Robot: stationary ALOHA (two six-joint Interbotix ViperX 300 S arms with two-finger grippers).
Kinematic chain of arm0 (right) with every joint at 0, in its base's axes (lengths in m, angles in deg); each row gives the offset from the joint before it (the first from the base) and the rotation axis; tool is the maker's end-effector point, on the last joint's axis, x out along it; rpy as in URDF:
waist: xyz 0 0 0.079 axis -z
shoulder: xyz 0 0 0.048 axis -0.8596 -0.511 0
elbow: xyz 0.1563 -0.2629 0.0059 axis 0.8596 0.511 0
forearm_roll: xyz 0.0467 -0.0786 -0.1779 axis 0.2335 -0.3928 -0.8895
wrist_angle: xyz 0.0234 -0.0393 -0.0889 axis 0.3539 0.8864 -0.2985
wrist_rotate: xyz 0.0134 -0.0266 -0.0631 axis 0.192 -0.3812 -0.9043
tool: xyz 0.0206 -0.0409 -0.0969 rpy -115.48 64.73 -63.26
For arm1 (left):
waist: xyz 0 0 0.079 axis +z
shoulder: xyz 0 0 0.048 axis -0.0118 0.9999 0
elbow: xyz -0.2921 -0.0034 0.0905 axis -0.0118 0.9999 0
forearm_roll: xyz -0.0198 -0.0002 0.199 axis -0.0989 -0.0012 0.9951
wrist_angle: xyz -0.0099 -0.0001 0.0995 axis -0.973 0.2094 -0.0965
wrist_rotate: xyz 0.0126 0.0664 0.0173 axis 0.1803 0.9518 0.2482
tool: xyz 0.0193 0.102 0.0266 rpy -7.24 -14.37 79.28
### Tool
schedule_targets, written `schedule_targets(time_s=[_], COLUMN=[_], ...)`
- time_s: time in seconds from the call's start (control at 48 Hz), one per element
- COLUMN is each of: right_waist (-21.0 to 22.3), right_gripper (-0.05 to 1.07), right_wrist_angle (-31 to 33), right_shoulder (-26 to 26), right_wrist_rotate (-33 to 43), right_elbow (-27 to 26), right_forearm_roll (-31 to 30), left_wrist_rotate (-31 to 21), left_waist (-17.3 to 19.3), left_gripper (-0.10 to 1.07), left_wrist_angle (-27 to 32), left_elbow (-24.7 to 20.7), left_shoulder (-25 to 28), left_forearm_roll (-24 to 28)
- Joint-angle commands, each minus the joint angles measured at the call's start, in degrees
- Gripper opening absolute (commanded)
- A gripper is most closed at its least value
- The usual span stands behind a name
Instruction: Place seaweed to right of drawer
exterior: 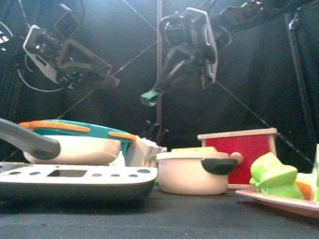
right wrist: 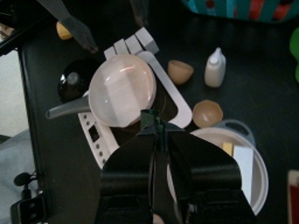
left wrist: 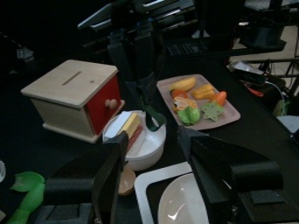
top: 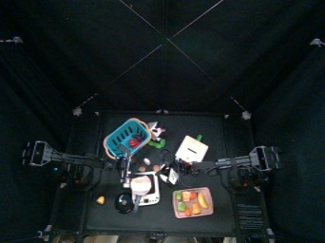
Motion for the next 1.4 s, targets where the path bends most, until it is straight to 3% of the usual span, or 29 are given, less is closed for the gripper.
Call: schedule_targets(time_s=[0.0,0.417,0.542,0.729,0.938,1.25,1.375], right_waist=[-1.05,-5.19,-5.36,-5.1,-1.76,4.13,4.39], right_gripper=[0.52,0.52,0.52,0.52,0.53,0.53,0.54], right_wrist_angle=[0.88,12.39,15.91,20.83,27.69,29.44,29.44], right_shoulder=[4.83,18.11,21.27,23.55,23.12,22.15,21.88], right_wrist_rotate=[0.09,2.29,4.31,7.29,10.28,13.1,13.1], right_elbow=[1.58,15.56,18.54,21.71,23.99,24.87,24.96], right_forearm_roll=[3.34,25.84,28.56,27.95,24.26,13.18,12.92], left_wrist_rotate=[0.09,0.09,0.09,0.09,0.09,0.09,0.09], left_waist=[0.44,0.53,0.53,0.62,0.79,0.88,0.88], left_gripper=[0.86,0.86,0.86,0.86,0.86,0.86,0.86], left_wrist_angle=[-0.7,-0.7,-0.7,-0.7,-0.7,-0.26,-0.26], left_elbow=[-0.53,-0.09,-0.09,-0.09,-0.09,0.09,0.18], left_shoulder=[-0.88,-1.41,-1.32,-1.23,-0.88,-0.79,-0.79], left_forearm_roll=[-0.09,-0.18,-0.18,-0.18,-0.09,-0.18,-0.18])
